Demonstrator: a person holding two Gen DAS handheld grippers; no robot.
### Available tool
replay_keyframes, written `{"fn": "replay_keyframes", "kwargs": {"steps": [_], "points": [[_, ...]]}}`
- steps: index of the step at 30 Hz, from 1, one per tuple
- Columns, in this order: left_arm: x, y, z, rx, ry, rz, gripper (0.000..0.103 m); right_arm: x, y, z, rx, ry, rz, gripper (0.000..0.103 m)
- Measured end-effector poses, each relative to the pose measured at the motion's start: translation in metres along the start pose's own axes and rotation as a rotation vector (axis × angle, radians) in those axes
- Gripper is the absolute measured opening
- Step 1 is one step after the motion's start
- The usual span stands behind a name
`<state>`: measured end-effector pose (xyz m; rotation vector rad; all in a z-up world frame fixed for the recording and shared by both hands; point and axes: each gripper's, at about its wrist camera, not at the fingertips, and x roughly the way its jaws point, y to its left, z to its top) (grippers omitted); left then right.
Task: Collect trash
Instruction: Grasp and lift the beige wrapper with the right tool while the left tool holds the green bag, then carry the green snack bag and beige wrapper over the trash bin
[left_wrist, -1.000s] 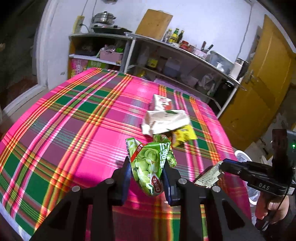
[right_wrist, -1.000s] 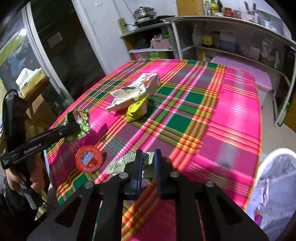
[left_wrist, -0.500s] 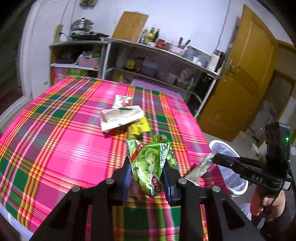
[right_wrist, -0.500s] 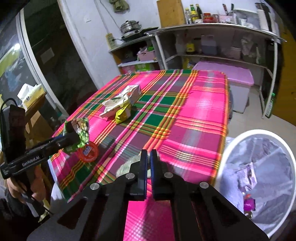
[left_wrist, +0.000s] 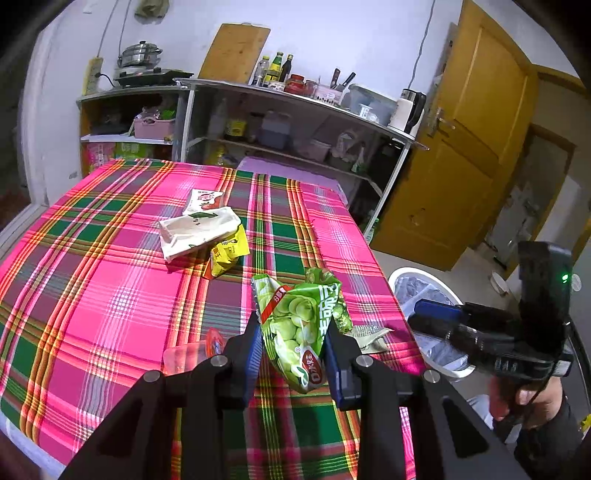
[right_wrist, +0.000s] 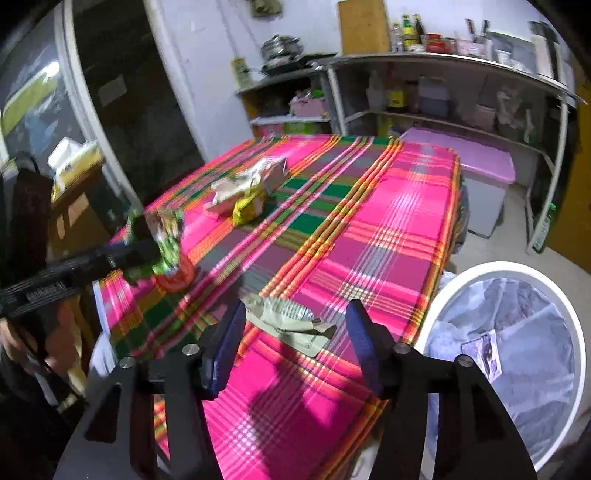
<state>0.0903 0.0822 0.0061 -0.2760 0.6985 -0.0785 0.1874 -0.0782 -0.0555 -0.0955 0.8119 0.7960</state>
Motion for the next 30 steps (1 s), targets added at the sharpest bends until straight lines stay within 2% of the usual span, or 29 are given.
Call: {"fn": "replay_keyframes", "kwargs": {"steps": [13, 15, 16, 17, 18, 21, 30], "points": [[0.0, 0.014, -0.003, -0.028, 0.015, 0.024, 0.03, 0.057, 0.026, -0.006, -0.275, 0.134, -0.043, 0.057], [0.001, 0.015, -0.004, -0.031, 0.018, 0.025, 0.03, 0.059, 0.022, -0.003, -0.237, 0.135, -0.033, 0.054], [0.002, 0.016, -0.004, -0.033, 0.02, 0.025, 0.03, 0.058, 0.021, -0.002, -0.222, 0.129, -0.043, 0.048], [0.003, 0.016, -0.004, -0.034, 0.022, 0.025, 0.03, 0.058, 0.019, -0.001, -0.207, 0.126, -0.044, 0.033], [0.003, 0.017, -0.005, -0.035, 0.024, 0.025, 0.03, 0.056, 0.017, 0.0, -0.18, 0.123, -0.038, 0.03], [0.005, 0.018, -0.005, -0.038, 0.03, 0.026, 0.03, 0.052, 0.018, -0.001, -0.158, 0.111, -0.066, 0.026], [0.009, 0.008, -0.009, -0.02, 0.037, 0.003, 0.03, 0.011, 0.017, -0.011, -0.019, 0.027, -0.084, 0.026]]}}
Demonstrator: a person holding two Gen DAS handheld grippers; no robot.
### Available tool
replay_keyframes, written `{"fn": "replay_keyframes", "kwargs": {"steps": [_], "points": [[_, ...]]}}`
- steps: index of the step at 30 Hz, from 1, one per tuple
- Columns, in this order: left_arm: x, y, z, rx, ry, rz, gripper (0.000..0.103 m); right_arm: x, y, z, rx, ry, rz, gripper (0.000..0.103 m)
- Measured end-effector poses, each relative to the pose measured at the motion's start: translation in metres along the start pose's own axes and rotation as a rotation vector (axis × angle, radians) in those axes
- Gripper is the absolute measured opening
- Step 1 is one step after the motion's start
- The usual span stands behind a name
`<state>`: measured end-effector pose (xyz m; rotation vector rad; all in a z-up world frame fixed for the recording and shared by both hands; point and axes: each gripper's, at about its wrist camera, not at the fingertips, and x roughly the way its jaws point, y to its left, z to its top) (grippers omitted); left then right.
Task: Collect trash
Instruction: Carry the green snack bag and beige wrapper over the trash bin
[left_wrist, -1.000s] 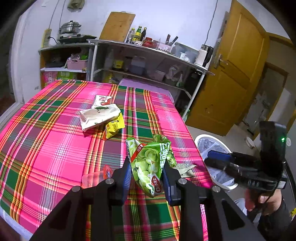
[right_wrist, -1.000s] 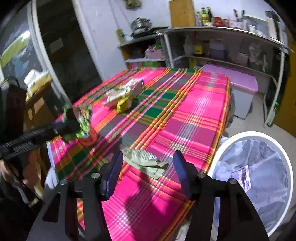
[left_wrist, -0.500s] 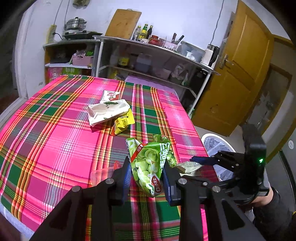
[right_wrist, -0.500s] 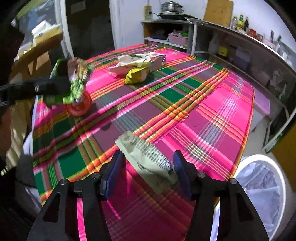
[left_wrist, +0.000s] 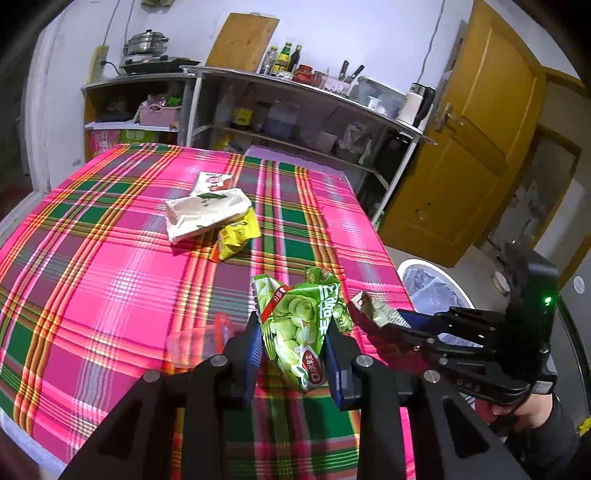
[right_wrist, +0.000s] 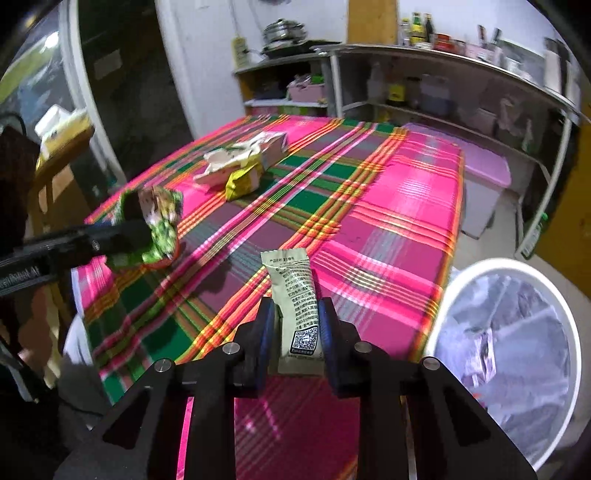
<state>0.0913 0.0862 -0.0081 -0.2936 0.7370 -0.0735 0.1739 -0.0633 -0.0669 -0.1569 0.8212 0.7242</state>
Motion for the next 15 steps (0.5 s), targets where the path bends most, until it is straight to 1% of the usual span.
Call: {"fn": "replay_keyframes", "kwargs": {"steps": [5, 15], "points": [[0.002, -0.016, -0.002, 0.023, 0.007, -0.021, 0.03, -0.028, -0.006, -0.005, 0.063, -0.046, -0.007, 0.026], [0.006, -0.057, -0.006, 0.089, 0.005, -0.059, 0.03, -0.071, -0.02, -0.014, 0.134, -0.116, -0.054, 0.026]]}}
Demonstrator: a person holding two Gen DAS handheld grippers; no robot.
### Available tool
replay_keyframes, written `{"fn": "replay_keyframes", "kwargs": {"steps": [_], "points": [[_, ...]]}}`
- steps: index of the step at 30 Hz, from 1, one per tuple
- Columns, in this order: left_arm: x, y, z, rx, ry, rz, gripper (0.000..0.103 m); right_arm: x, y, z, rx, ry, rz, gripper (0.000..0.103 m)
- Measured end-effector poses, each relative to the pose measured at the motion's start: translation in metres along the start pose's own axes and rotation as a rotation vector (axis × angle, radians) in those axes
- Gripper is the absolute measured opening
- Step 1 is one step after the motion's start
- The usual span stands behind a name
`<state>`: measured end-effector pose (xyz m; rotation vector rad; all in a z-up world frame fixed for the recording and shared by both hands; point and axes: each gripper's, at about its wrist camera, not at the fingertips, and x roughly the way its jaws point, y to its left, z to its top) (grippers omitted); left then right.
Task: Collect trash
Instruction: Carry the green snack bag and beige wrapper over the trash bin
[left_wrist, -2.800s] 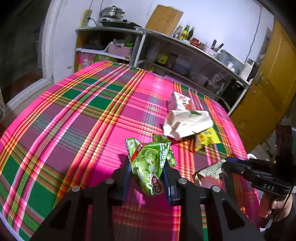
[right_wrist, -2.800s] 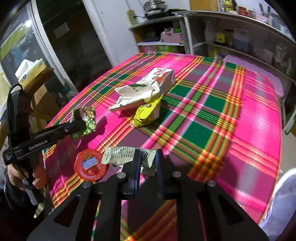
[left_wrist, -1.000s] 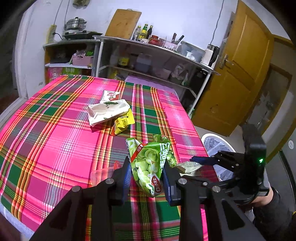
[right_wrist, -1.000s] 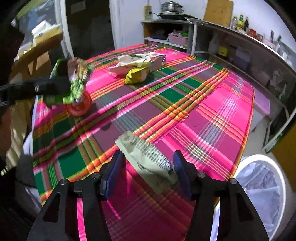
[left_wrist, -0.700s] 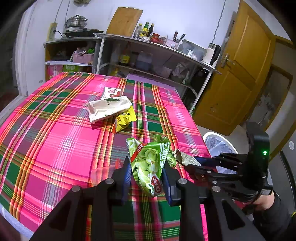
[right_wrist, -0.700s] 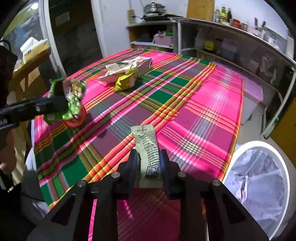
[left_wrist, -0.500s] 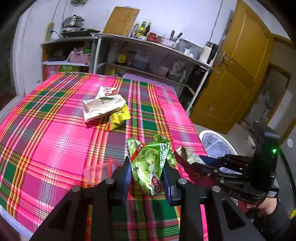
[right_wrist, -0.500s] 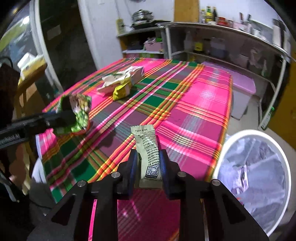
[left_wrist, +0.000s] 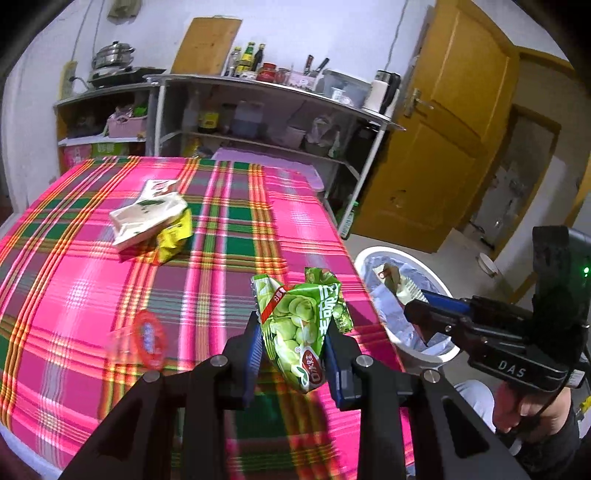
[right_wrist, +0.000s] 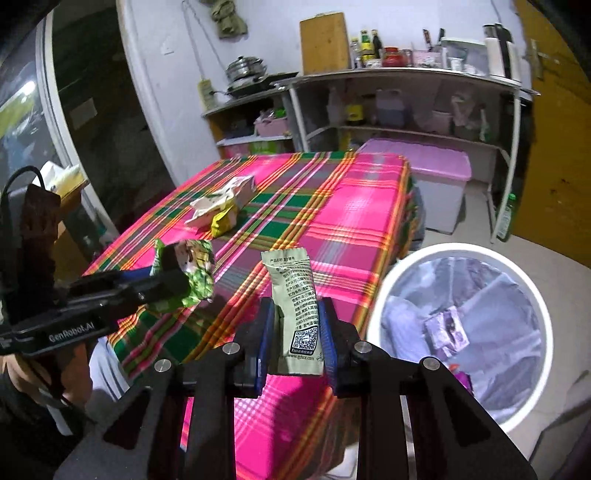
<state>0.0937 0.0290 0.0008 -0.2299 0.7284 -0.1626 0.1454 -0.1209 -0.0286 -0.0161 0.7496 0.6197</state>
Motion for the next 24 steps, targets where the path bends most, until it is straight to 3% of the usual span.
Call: {"fn": "replay_keyframes", "kwargs": {"steps": [24], "points": [[0.042, -0.087, 0.013, 0.136, 0.034, -0.1, 0.03, -0.045, -0.071, -0.016, 0.144, -0.058, -0.142, 0.026]]}}
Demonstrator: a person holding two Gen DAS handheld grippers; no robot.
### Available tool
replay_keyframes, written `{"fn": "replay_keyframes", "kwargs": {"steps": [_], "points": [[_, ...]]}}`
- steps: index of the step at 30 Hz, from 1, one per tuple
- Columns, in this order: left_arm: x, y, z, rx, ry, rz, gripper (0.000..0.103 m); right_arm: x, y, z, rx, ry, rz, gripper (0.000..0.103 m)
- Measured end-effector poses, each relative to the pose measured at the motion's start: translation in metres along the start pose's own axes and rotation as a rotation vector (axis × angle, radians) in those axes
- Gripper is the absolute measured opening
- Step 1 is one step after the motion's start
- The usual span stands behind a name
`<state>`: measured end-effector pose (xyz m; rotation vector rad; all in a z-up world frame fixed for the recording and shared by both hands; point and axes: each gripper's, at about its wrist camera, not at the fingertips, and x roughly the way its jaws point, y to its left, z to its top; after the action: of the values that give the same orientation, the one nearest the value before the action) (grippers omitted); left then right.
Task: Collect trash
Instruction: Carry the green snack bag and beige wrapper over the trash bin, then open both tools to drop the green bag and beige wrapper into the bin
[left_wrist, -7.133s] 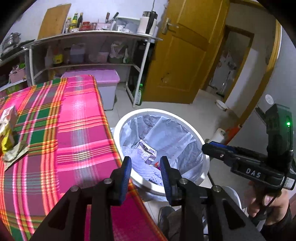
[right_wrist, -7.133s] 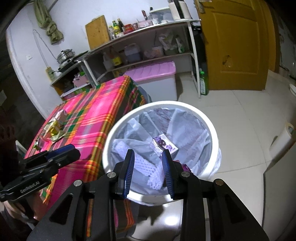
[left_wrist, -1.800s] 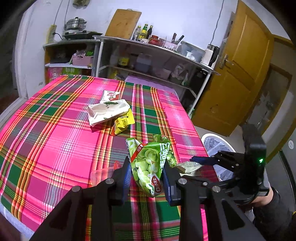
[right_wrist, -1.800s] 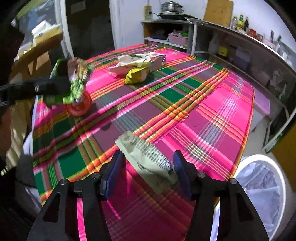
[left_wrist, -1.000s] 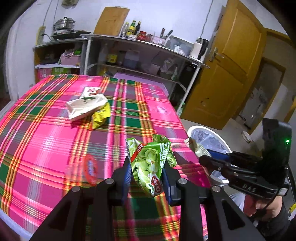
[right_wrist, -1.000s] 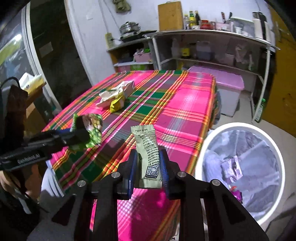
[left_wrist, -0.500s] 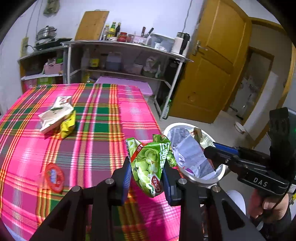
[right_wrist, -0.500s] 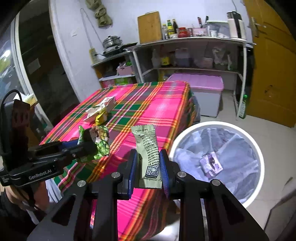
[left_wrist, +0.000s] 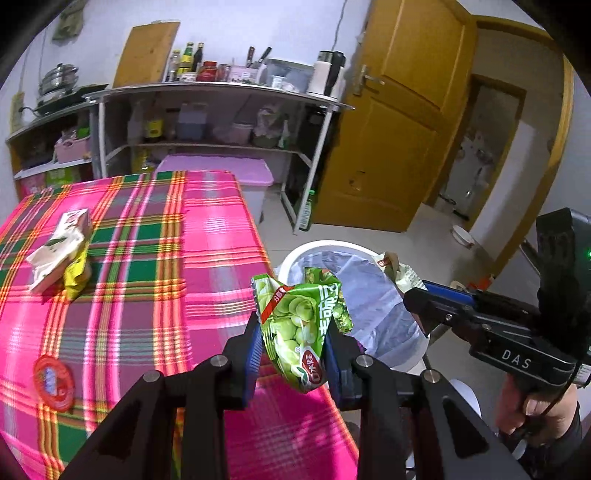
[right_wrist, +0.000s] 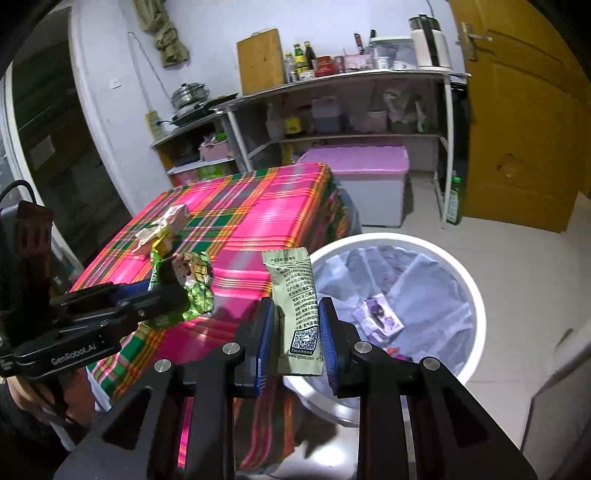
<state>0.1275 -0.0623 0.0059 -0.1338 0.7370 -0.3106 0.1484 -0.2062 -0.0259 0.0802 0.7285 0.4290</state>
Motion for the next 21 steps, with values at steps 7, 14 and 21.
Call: {"fn": "replay_keyframes", "kwargs": {"steps": [7, 14, 21], "points": [[0.02, -0.015, 0.004, 0.028, 0.028, -0.024, 0.031, 0.0, -0.019, -0.004, 0.029, 0.002, -0.034, 0.026], [0.044, -0.029, 0.004, 0.054, 0.069, -0.047, 0.031, 0.007, -0.041, -0.008, 0.068, 0.018, -0.054, 0.026], [0.079, -0.034, 0.004, 0.059, 0.131, -0.055, 0.031, 0.028, -0.061, -0.012, 0.104, 0.065, -0.062, 0.026]]}}
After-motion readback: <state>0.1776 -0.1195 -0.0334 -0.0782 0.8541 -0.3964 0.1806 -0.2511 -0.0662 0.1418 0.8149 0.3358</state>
